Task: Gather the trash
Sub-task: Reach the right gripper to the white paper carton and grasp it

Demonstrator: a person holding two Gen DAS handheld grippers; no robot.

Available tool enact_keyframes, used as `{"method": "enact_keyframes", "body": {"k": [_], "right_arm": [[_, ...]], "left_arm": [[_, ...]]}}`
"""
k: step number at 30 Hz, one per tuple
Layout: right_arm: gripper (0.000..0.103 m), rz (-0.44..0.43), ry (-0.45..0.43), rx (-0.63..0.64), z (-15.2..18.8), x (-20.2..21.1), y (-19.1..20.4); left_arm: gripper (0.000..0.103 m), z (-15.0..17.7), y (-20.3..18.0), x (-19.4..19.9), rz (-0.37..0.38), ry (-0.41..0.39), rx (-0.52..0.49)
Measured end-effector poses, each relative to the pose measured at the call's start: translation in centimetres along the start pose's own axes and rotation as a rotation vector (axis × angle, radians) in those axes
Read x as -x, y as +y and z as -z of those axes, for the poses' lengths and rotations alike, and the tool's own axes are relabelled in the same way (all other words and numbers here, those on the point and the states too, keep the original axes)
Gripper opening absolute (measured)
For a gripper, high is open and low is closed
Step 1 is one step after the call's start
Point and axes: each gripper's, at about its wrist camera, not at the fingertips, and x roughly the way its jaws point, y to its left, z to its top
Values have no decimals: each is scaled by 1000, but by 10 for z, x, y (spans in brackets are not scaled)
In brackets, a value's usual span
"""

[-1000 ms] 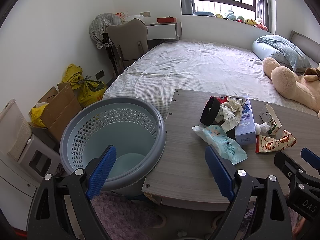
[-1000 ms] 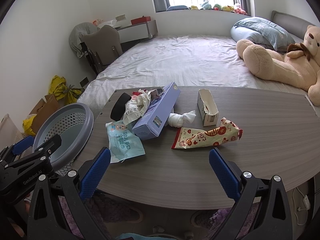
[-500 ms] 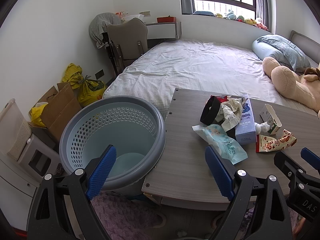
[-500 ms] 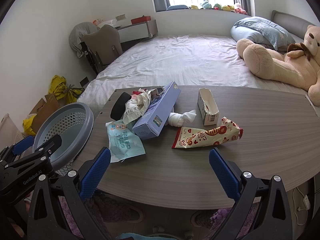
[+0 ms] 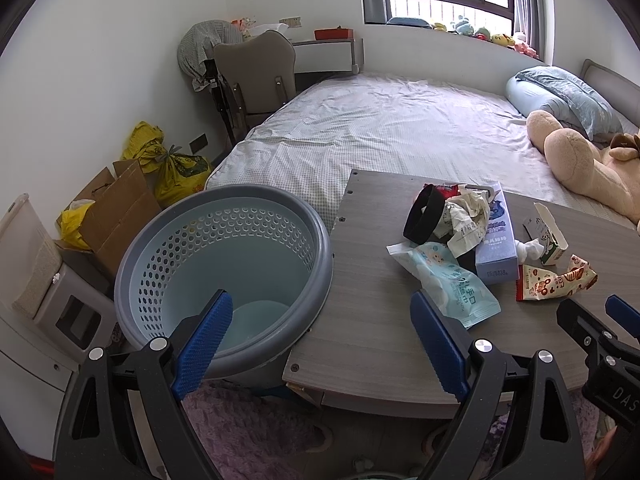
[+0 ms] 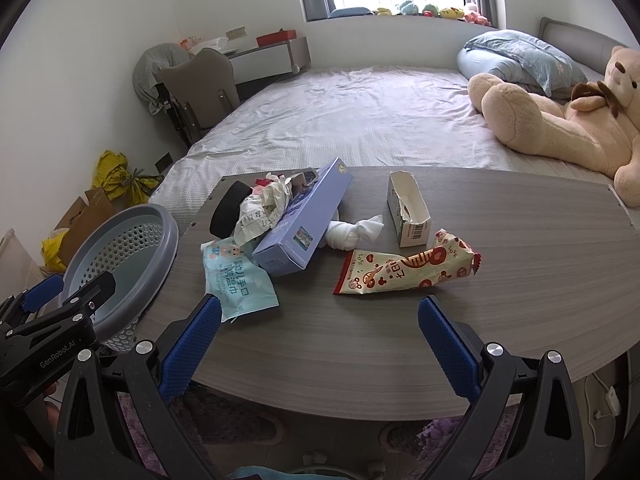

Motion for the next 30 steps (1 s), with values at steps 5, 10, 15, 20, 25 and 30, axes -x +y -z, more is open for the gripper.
{"method": "enact_keyframes", "body": {"k": [5, 10, 15, 20, 25, 30], "right_arm": [[97, 32, 11, -31, -2, -13, -23], [97, 74, 16, -58, -13, -28, -50], [97, 110, 8, -76, -33, -43, -76], [97, 110, 47, -78, -49, -62, -91], [97, 95, 73, -47, -64, -80, -92], [94, 104, 100, -14, -72, -101, -89]], "left_arm": [[86, -1, 3, -12, -6, 23, 10], [86, -4, 1, -24, -6, 41, 17], [86, -8, -6, -36, -8, 60, 16], [86, -13, -18, -44, -2, 65, 3], [86, -15, -27, -52, 6, 80, -5], [86, -15, -31, -54, -1, 88, -9]]}}
